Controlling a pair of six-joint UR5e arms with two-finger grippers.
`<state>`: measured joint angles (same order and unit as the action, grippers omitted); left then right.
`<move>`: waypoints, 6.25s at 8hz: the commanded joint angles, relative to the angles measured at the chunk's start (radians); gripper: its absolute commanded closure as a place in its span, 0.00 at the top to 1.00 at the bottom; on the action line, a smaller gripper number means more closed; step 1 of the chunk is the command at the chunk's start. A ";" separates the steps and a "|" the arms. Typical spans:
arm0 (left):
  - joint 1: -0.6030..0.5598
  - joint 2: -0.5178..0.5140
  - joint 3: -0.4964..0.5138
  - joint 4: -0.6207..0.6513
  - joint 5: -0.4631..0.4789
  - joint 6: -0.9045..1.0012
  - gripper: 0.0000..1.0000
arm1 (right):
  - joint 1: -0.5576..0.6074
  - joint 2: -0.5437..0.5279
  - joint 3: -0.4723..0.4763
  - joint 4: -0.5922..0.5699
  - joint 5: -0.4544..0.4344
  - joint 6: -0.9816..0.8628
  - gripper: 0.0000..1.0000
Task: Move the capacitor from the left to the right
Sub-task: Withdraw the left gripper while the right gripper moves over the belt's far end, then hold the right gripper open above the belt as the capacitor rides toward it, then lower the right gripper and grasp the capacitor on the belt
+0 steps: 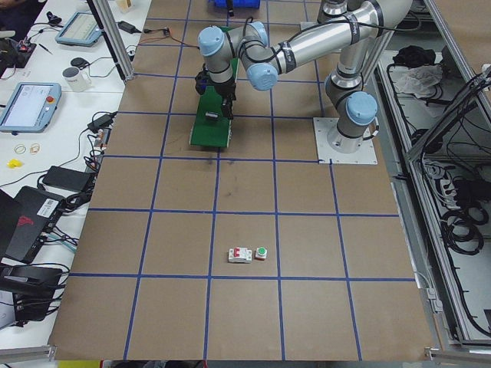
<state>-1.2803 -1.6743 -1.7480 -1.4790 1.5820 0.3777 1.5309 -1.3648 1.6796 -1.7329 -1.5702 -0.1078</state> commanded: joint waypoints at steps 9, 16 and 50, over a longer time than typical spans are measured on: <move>0.001 0.045 0.001 0.000 0.138 -0.016 1.00 | 0.000 0.058 0.107 -0.221 0.141 0.069 1.00; 0.001 0.070 0.001 0.000 0.142 -0.026 1.00 | 0.002 0.070 0.109 -0.247 0.144 0.151 0.99; 0.012 0.116 -0.004 -0.073 0.158 -0.022 1.00 | 0.008 0.088 0.112 -0.260 0.139 0.161 0.98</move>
<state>-1.2686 -1.5580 -1.7540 -1.5405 1.7400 0.3561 1.5386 -1.2779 1.7917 -1.9921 -1.4267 0.0533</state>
